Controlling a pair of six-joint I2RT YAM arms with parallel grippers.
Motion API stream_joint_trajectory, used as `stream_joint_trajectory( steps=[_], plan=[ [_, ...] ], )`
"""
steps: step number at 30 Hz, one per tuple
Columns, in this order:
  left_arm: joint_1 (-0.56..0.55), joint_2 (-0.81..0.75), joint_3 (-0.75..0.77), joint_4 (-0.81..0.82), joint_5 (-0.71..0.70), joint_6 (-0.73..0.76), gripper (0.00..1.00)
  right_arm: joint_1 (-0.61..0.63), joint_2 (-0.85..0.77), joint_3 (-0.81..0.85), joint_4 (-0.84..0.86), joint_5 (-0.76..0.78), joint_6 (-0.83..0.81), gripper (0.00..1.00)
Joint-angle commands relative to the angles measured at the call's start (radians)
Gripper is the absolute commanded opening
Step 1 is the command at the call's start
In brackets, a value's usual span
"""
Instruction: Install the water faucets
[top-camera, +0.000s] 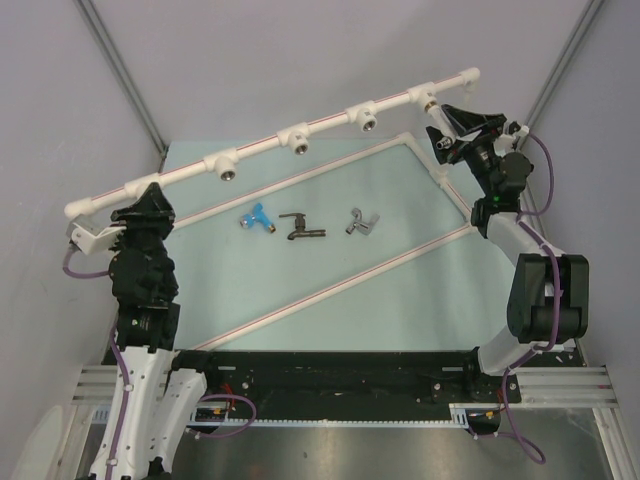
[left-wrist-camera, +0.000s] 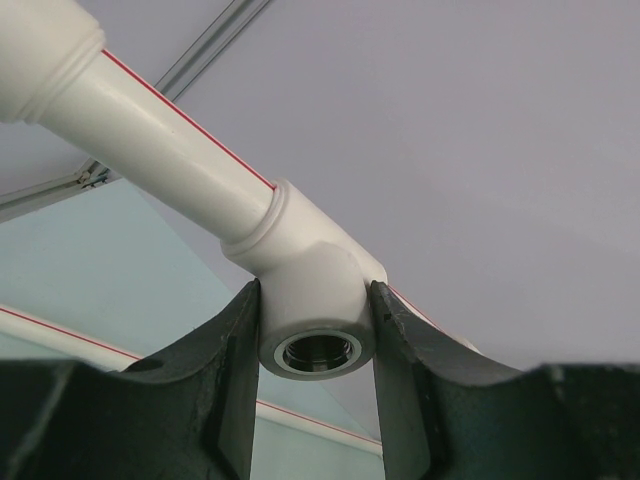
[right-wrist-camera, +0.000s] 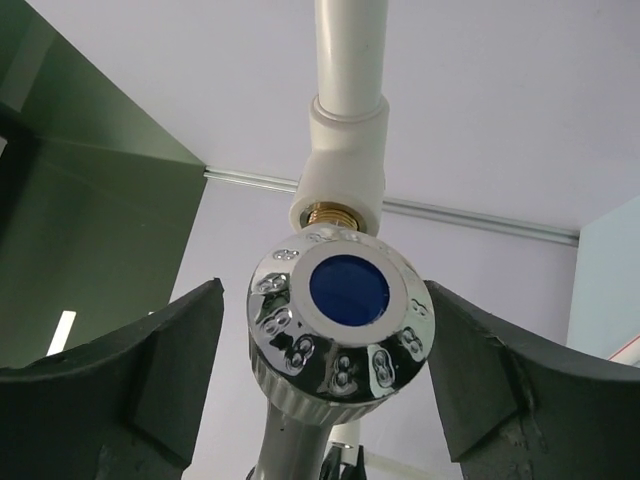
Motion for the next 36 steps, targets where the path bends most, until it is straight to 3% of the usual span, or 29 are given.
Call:
stream_joint_trajectory(
  steps=[1,6,16,23,30,36],
  plan=[
    [-0.013,-0.005,-0.006,-0.060,0.019,0.065,0.01,-0.008,-0.058,-0.001,0.039,-0.009,-0.014,0.85],
    [-0.013,-0.007,-0.004,-0.062,0.018,0.070,0.01,-0.024,-0.083,-0.023,0.031,-0.021,-0.027,1.00],
    [-0.019,-0.001,0.003,-0.062,0.016,0.079,0.01,-0.062,-0.184,-0.101,-0.059,-0.055,-0.104,1.00],
    [-0.036,0.007,0.009,-0.062,0.004,0.099,0.01,-0.062,-0.324,-0.170,-0.256,-0.044,-0.263,1.00],
    [-0.069,0.022,0.014,-0.051,-0.010,0.130,0.01,-0.079,-0.537,-0.175,-0.553,0.058,-0.621,1.00],
    [-0.099,0.024,0.017,-0.043,-0.028,0.164,0.01,-0.079,-0.696,-0.158,-0.648,0.174,-1.229,1.00]
  ],
)
